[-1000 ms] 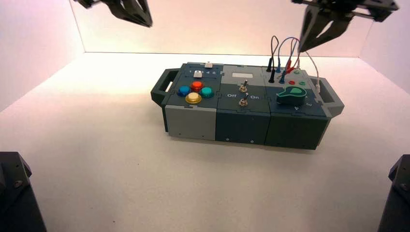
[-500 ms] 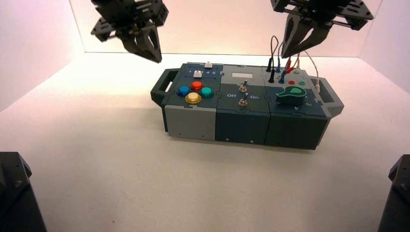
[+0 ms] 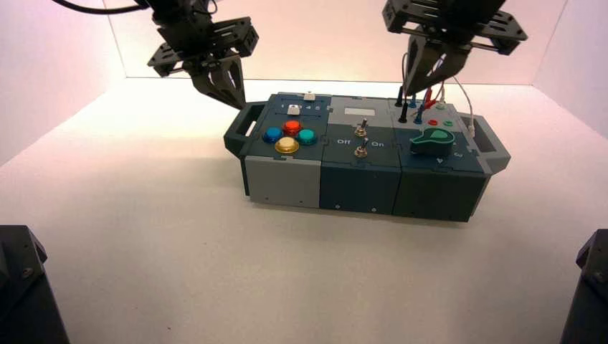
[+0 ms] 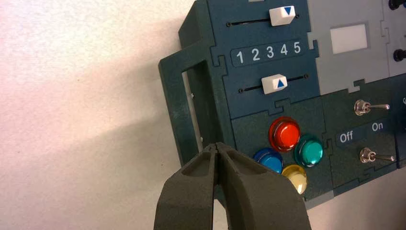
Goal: Flip the top switch off with the right gripper.
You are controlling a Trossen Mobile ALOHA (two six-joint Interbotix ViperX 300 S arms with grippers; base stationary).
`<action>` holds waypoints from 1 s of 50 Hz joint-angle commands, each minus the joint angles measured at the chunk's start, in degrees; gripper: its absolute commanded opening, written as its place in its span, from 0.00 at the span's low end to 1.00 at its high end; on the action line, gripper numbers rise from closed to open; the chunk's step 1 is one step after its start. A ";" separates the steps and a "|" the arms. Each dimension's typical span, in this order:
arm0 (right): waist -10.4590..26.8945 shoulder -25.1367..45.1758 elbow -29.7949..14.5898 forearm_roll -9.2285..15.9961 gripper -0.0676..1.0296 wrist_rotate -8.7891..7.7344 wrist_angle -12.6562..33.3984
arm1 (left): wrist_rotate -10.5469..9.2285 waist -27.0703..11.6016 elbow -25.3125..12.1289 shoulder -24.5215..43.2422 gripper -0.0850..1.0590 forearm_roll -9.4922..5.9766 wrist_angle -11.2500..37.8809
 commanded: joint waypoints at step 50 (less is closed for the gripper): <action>0.88 6.33 -6.50 0.88 0.04 -0.18 0.35 | -0.70 0.09 -11.60 13.27 0.05 3.34 5.45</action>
